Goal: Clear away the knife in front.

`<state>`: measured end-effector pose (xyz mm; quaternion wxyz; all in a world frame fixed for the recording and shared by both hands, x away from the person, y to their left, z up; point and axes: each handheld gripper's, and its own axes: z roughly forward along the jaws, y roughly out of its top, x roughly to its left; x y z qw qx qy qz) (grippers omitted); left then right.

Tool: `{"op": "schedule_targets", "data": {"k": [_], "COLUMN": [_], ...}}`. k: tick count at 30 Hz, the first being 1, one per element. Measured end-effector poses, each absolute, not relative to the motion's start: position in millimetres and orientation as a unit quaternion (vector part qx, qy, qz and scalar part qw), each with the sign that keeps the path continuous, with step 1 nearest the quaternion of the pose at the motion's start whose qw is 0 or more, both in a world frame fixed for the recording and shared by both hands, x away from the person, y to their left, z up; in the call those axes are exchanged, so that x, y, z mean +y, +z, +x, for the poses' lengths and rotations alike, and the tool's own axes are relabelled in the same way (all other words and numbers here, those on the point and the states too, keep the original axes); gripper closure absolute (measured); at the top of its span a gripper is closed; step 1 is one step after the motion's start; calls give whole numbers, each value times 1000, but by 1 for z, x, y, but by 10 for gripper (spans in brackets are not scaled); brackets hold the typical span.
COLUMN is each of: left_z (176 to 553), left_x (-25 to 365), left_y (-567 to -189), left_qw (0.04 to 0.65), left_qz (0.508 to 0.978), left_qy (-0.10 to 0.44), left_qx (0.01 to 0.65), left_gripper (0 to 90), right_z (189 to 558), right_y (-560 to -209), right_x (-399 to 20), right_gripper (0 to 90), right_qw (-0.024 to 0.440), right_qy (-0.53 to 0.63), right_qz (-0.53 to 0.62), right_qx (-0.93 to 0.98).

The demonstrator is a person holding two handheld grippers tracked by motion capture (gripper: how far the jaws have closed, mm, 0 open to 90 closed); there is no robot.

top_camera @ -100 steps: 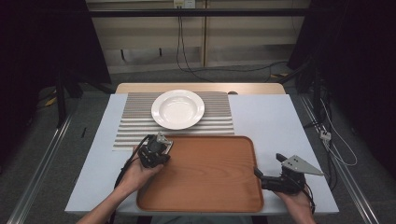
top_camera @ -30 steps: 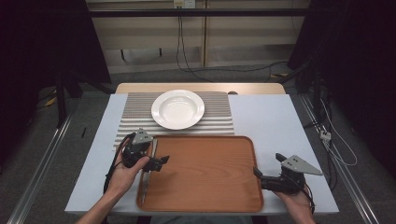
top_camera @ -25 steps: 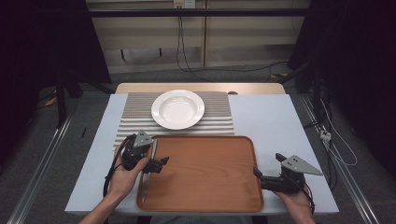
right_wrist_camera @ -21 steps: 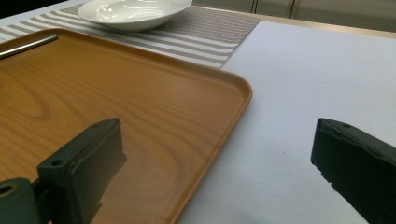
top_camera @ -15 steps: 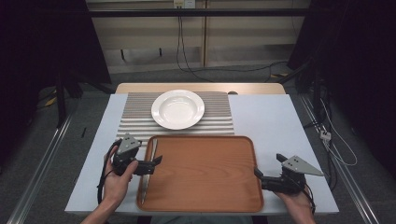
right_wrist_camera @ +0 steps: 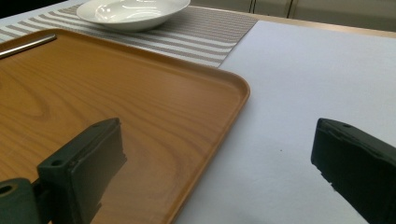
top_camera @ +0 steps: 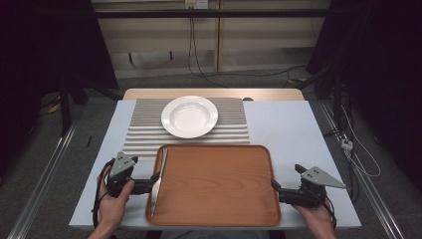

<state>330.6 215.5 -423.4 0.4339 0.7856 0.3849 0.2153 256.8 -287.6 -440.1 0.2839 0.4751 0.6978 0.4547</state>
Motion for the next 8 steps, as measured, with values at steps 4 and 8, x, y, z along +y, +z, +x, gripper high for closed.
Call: {"op": "schedule_targets", "data": {"k": [4,8], "left_z": [332,332], "left_x": [214,215], "left_y": [-428,-427], "left_qw": [433,427], "left_qz": [783,784], "left_qy": [207,216], "left_qx": [396,395], "left_gripper": [61,61], "right_z": [257,258], "right_y": [-441,-441], "right_x": [-288,-287], "right_gripper": [23,23], "right_qw": [281,281], "right_qy": [455,455], "right_qz": [476,475], "right_qx": [698,699]}}
